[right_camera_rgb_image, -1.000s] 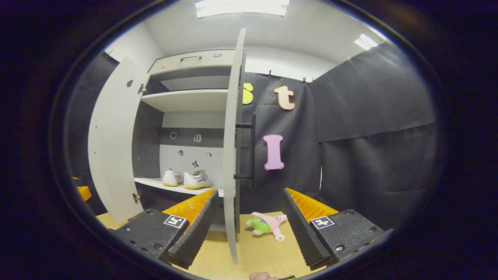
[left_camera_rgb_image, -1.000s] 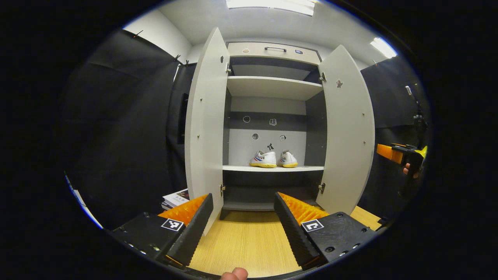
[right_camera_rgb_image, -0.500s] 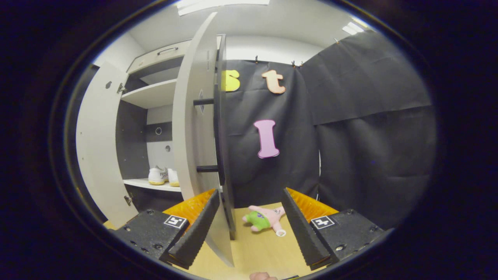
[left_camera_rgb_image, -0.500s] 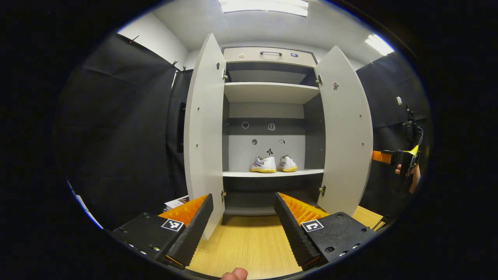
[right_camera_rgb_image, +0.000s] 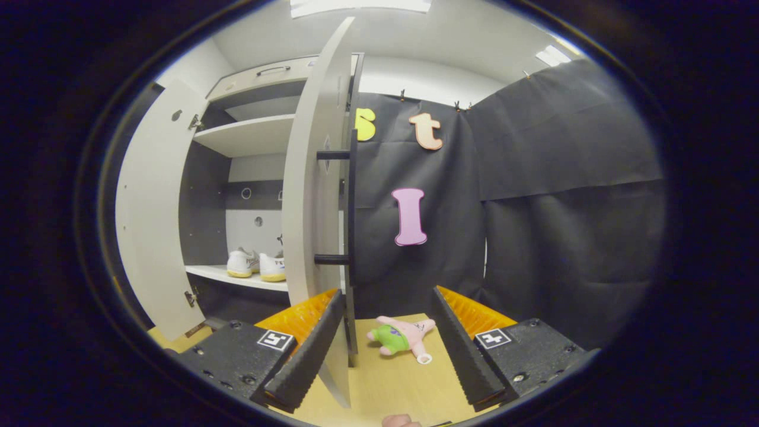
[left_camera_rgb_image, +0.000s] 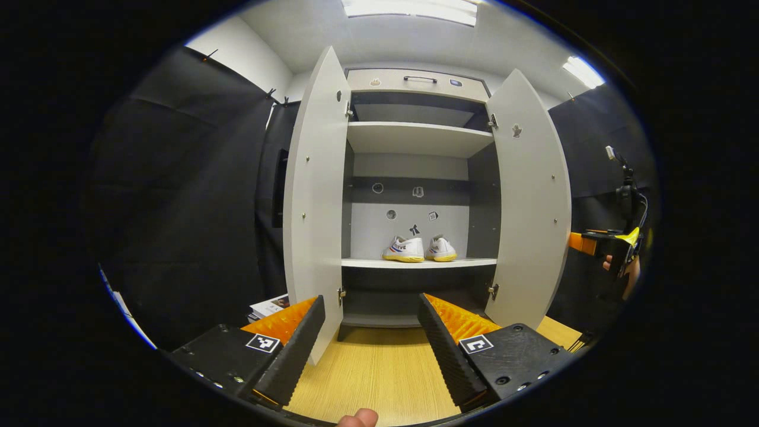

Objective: Grab one shoe with the right hand and put it into the shoe cabinet, grab the other shoe with the left hand and put it into the shoe cabinet; then close the right door with the right hand and the left door with the left hand.

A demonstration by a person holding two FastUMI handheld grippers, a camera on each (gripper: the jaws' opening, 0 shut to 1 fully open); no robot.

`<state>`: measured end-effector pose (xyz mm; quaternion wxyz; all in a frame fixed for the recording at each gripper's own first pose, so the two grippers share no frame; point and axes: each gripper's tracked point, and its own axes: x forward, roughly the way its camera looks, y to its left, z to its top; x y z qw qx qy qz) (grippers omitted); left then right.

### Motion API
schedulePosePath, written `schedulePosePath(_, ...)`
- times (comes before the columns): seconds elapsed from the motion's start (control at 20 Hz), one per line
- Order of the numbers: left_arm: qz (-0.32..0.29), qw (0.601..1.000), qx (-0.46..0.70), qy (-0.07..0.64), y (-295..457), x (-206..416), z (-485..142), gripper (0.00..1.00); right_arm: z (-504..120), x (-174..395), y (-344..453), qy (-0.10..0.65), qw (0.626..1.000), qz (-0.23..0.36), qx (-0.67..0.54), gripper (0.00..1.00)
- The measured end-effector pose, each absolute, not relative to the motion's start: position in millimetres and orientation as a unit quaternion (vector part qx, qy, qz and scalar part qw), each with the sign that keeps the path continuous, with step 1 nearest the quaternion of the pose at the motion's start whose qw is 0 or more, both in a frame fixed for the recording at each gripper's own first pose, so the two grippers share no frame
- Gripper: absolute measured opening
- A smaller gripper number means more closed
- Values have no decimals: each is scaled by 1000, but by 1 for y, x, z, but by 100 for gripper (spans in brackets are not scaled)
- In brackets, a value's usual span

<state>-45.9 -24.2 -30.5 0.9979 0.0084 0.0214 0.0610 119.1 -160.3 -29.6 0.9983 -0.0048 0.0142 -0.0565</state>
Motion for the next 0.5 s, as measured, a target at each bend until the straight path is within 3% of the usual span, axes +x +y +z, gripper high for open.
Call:
schedulePosePath(0.05, 62, 998, 10, 21, -24, -46, -31, 94, -30, 120, -151, 13, 999, -52, -4, 96)
schedulePosePath(0.1, 62, 998, 11, 20, -24, -45, -30, 94, -30, 121, -142, 12, 999, -47, -3, 92)
schedulePosePath(0.15, 62, 998, 11, 18, -24, -45, -30, 94, -30, 122, -132, 11, 999, -40, -4, 96)
schedulePosePath(0.5, 72, 997, 13, 24, -14, -48, -35, 94, -33, 144, -56, 15, 1000, 21, -8, 96)
